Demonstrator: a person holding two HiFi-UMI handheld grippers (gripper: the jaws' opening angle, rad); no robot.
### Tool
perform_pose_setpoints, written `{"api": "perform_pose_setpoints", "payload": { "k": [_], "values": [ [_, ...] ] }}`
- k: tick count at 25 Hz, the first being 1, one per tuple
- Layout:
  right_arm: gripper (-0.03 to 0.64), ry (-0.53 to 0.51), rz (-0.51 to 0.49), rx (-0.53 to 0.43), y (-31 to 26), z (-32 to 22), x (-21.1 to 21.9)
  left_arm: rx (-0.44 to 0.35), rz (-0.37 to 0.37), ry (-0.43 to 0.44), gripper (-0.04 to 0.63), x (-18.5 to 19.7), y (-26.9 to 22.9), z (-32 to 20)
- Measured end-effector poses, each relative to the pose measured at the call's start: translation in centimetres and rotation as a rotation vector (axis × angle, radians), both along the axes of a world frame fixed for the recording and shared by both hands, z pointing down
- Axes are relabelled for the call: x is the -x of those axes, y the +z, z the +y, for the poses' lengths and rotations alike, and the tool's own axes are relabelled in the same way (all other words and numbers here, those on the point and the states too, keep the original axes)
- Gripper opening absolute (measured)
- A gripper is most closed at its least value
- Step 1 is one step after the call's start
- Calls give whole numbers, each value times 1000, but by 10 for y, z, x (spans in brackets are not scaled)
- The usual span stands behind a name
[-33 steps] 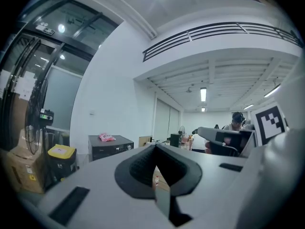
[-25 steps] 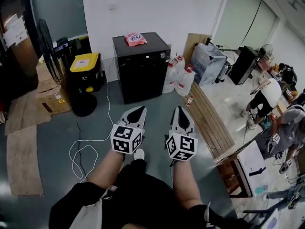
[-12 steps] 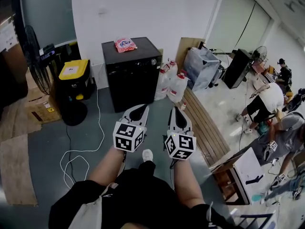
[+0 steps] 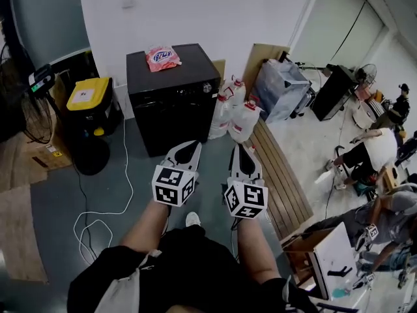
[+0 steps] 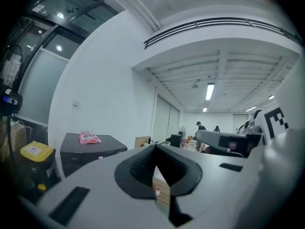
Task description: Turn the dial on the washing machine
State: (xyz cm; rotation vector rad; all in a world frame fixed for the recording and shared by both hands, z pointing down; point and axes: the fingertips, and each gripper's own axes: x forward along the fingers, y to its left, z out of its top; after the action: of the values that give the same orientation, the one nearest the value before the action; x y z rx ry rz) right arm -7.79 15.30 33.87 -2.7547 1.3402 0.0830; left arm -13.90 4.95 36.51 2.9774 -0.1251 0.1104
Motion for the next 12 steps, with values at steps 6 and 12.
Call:
{"api": "perform_pose_setpoints", "payload": {
  "k": [6, 12],
  "values": [
    [3, -17, -66, 14, 17, -56, -97, 32, -52, -33, 6, -86, 17, -58],
    [3, -44, -91, 53, 31, -105, -153, 67, -71, -72, 6, -135, 31, -108]
  ]
}}
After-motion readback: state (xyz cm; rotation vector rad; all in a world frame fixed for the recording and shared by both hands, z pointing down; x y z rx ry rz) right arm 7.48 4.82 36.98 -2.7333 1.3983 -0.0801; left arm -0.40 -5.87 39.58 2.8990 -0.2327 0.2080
